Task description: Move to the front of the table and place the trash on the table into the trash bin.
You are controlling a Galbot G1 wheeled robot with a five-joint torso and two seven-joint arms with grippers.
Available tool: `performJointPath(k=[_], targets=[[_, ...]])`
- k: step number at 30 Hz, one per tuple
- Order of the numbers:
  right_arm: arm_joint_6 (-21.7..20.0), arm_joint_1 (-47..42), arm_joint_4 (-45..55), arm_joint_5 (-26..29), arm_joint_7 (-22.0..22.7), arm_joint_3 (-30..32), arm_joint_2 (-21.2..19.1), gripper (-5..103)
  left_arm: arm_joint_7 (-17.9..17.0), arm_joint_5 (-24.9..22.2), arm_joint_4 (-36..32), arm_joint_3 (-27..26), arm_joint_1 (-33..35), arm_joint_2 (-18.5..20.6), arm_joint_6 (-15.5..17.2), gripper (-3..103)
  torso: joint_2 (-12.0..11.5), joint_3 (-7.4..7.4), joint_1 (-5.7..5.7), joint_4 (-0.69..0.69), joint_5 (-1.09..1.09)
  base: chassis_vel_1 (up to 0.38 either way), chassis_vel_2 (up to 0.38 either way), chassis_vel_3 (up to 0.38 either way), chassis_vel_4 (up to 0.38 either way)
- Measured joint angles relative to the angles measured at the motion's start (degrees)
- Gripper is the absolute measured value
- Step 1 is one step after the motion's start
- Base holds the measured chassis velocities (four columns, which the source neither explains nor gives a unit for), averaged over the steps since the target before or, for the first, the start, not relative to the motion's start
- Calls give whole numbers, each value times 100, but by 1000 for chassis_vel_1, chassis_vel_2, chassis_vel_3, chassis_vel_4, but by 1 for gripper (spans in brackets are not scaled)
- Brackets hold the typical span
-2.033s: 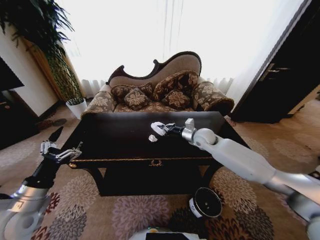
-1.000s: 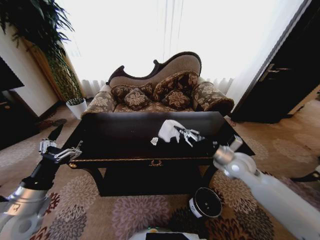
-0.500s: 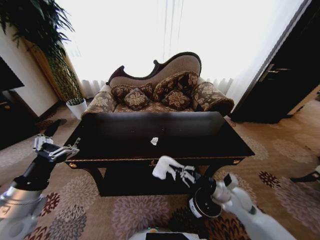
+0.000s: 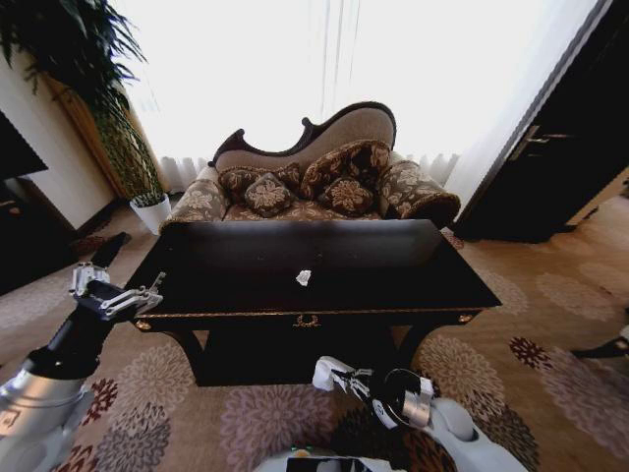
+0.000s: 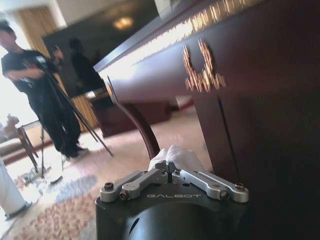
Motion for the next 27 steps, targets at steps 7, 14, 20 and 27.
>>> performJointPath(k=[7,14,20,27], targets=[[97,76,-558,-725,553,19,201,0,-2,211,-2,231,-50,-72,-1,100,0,0,0,-2,3,0,0,0,0],[-173,406,-838,-1975,1941,4,239,0,6,169,-1,178,194,-174,-8,100,0,0,0,1,1,0,0,0,0],[-523,561,-1045,-2562,3121,-59,269,0,17,32,-1,29,239,-198,-70,100,0,0,0,0,2,0,0,0,0],[-802,795,-1796,-3038,4006,-41,304,0,21,-16,1,2,209,-191,-58,100,0,0,0,0,2,0,0,0,0]])
